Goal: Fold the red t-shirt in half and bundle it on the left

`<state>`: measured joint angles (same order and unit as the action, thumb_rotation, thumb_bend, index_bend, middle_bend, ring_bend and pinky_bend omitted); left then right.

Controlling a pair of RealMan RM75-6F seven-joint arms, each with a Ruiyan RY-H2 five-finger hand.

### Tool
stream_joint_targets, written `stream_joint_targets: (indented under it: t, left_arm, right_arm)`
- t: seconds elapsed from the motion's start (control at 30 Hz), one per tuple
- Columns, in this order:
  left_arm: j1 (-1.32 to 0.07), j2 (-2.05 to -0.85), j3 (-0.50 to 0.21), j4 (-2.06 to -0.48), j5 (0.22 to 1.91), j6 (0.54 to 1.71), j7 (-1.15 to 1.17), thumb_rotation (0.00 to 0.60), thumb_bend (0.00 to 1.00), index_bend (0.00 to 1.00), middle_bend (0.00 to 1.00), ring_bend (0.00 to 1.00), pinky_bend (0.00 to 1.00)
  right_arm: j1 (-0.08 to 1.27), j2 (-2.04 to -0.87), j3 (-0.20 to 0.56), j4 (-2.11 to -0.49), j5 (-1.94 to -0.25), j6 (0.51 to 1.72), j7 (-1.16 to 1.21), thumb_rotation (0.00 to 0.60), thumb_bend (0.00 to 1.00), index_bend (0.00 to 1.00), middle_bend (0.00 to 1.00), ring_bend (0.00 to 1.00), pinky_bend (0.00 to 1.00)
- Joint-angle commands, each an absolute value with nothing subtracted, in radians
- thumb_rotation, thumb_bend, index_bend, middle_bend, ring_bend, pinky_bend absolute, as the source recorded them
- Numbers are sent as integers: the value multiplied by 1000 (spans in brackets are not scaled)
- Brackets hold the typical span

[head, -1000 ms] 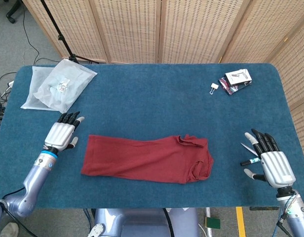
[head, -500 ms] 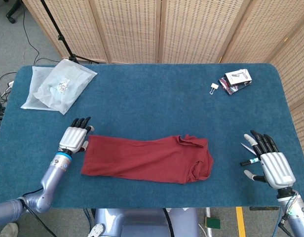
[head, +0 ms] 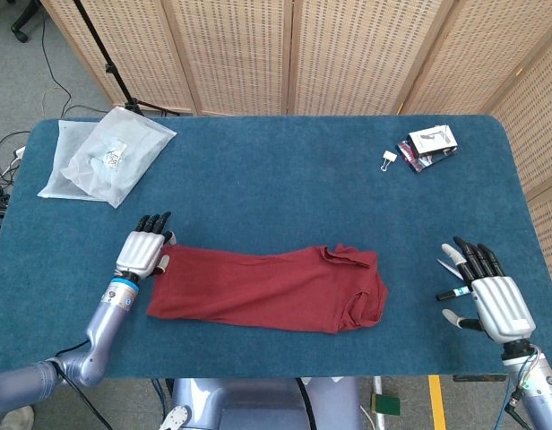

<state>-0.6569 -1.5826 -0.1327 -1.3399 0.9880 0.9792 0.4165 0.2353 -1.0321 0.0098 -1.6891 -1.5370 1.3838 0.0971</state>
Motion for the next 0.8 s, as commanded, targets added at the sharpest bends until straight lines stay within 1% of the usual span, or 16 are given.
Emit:
stream_joint_targets:
  t: [0.03, 0.47, 0.57, 0.67, 0.73, 0.8]
  left_arm:
    - [-655, -1593, -133, -1326, 994, 980, 408, 600, 455, 404, 0, 0, 0]
    - [-661, -1637, -140, -1271, 986, 970, 407, 600, 459, 406, 0, 0, 0]
    - [-660, -1649, -142, -1259, 984, 971, 405, 600, 459, 422, 0, 0, 0]
    - [-658, -1659, -144, -1249, 988, 974, 396, 600, 460, 500, 0, 0, 0]
    - [-655, -1666, -146, -1245, 997, 980, 384, 600, 460, 579, 0, 0, 0]
    - [-650, -1673, -147, -1240, 1009, 990, 369, 600, 460, 629, 0, 0, 0]
  right_arm:
    - [235, -1032, 11, -1689, -1538, 1383, 97, 600, 0, 0, 0, 0, 0]
    - [228, -1029, 17, -1690, -1543, 1377, 103, 600, 0, 0, 0, 0, 0]
    - [228, -1028, 18, -1691, -1545, 1374, 106, 600, 0, 0, 0, 0, 0]
    - [228, -1027, 19, -1690, -1547, 1372, 111, 600, 0, 0, 0, 0, 0]
    - [227, -1026, 20, -1689, -1548, 1371, 114, 600, 0, 0, 0, 0, 0]
    - [227, -1025, 21, -1689, -1547, 1370, 117, 600, 0, 0, 0, 0, 0]
